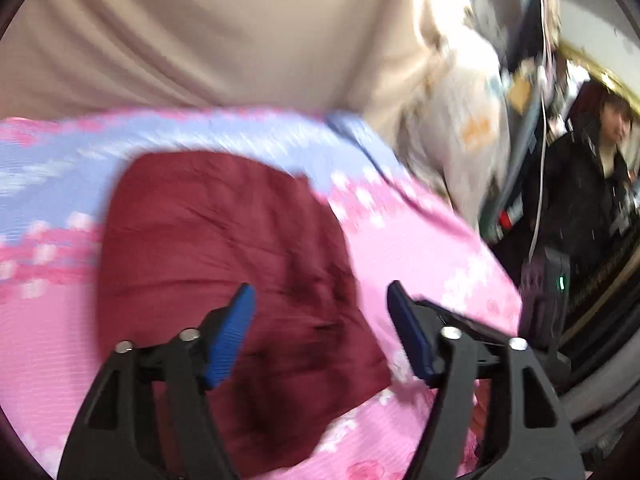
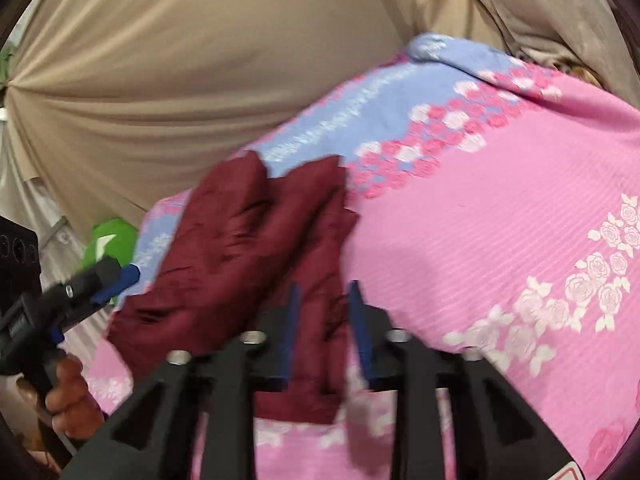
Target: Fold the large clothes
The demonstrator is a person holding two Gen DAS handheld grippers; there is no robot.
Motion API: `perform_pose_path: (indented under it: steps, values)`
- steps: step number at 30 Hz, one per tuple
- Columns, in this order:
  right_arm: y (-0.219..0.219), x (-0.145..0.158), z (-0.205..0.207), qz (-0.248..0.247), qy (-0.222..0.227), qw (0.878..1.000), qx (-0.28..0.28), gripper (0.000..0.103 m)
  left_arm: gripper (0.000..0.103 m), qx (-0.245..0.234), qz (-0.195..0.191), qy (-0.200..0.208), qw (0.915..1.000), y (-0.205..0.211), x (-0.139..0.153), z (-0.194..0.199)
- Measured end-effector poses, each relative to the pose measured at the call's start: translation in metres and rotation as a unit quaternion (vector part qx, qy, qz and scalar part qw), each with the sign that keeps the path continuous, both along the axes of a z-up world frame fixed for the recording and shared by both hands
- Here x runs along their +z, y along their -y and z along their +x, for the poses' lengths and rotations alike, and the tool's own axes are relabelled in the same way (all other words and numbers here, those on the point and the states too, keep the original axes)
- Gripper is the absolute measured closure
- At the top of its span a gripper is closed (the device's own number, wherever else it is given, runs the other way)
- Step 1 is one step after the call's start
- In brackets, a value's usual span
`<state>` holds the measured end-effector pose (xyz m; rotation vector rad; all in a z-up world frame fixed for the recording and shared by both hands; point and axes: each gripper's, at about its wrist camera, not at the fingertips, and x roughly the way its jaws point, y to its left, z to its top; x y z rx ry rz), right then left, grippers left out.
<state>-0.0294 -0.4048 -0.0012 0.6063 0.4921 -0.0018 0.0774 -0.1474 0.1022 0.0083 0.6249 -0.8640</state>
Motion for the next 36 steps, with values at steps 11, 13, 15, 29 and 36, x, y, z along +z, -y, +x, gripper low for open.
perform_pose_path:
  steps: [11, 13, 15, 29, 36]
  values:
    - [-0.123, 0.046, 0.003, -0.083, 0.047, 0.989, 0.115, 0.041, 0.036, 0.136, 0.053, -0.058, 0.9876, -0.075, -0.049, 0.011]
    - [-0.132, 0.046, 0.01, -0.125, 0.037, 0.986, 0.099, 0.054, 0.039, 0.125, 0.065, -0.063, 0.988, -0.067, -0.058, 0.012]
    - [-0.129, 0.039, 0.018, -0.143, 0.014, 0.987, 0.078, 0.096, 0.039, 0.123, 0.074, -0.063, 0.9876, -0.056, -0.066, 0.01]
    - [-0.032, -0.059, 0.03, 0.058, -0.103, 0.993, 0.027, 0.102, 0.043, 0.129, 0.176, -0.005, 0.9759, 0.005, -0.104, 0.007]
    - [-0.037, 0.012, 0.009, -0.025, -0.036, 0.999, -0.025, 0.082, 0.043, 0.127, 0.173, -0.006, 0.9768, 0.004, -0.101, 0.007]
